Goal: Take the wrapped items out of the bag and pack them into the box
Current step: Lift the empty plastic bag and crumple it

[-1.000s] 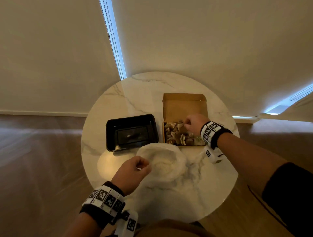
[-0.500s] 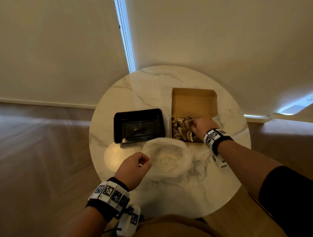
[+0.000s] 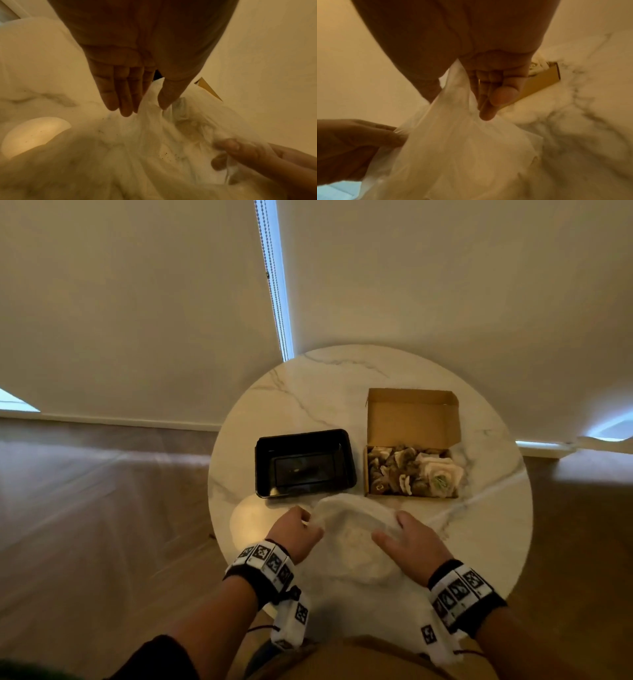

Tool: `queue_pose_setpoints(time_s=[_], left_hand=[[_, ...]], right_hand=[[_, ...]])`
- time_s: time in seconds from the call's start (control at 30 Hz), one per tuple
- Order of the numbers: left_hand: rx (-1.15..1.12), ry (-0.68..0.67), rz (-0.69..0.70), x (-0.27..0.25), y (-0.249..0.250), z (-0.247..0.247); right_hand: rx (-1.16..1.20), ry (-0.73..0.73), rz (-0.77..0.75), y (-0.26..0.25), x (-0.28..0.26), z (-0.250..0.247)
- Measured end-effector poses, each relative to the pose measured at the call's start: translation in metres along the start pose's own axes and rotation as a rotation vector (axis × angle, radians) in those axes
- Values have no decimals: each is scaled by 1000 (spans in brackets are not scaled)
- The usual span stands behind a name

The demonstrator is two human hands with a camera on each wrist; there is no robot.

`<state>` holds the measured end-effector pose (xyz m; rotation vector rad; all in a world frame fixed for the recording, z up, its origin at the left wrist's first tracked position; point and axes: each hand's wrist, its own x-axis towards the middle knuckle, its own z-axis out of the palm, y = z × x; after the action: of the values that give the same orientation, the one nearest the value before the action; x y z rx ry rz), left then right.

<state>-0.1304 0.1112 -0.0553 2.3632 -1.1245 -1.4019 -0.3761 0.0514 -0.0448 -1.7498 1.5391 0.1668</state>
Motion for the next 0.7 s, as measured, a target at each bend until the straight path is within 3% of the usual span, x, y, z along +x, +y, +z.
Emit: queue_pose_setpoints(time_s=[0.13, 0.4, 0.5, 0.7], left_hand=[[82, 38, 148, -3, 17, -19], [-95, 354, 485, -47, 56, -95], [-113, 423, 554, -61, 66, -113], [-290, 503, 683, -81, 72, -120]], right_hand=[[219, 103, -33, -10, -10, -6], [588, 448, -246, -63, -54, -73], [744, 496, -316, -81, -74, -84], [826, 481, -426, -92, -97, -84]])
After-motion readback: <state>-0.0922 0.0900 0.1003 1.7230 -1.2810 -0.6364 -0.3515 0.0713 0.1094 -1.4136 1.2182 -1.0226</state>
